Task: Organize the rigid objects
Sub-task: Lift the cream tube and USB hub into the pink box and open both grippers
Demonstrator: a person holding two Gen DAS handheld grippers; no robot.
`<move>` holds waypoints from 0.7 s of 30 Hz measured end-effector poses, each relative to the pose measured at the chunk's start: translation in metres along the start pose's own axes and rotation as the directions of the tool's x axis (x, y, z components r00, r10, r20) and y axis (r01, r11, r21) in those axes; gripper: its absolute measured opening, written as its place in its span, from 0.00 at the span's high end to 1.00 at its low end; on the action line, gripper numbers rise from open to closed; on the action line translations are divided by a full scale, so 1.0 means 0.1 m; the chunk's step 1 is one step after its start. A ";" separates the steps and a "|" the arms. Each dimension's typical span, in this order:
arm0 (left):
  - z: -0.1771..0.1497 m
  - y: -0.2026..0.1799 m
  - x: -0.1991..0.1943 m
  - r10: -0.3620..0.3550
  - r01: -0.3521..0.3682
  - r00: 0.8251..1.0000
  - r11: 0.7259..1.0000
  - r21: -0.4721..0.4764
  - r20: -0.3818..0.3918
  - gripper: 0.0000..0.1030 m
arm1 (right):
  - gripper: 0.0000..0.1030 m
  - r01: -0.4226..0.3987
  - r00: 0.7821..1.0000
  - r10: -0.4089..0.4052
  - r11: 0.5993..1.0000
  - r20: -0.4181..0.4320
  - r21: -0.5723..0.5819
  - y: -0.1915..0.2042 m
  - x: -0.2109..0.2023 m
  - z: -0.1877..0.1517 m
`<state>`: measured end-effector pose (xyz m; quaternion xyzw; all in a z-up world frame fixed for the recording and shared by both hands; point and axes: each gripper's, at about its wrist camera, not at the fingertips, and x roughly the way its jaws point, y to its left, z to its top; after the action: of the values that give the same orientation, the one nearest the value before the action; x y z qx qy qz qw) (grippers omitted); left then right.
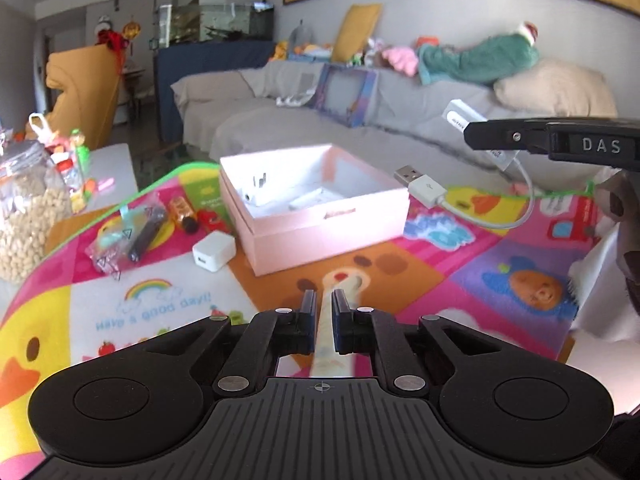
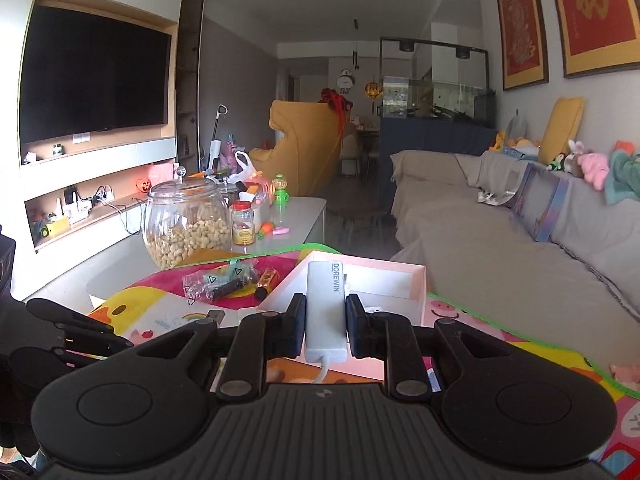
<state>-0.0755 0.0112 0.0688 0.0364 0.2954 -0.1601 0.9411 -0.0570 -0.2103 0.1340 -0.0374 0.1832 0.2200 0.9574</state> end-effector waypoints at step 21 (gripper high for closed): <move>-0.12 -0.18 0.80 0.007 0.001 0.970 0.999 0.032 -0.244 0.61 | 0.80 0.094 0.944 -0.081 0.995 -0.321 0.024 -0.13 0.68 -0.92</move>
<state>-0.0261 -0.0261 0.0145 0.0714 0.4062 -0.1576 0.8972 -0.0255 -0.2080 0.0235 -0.0617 0.3381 0.1648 0.9245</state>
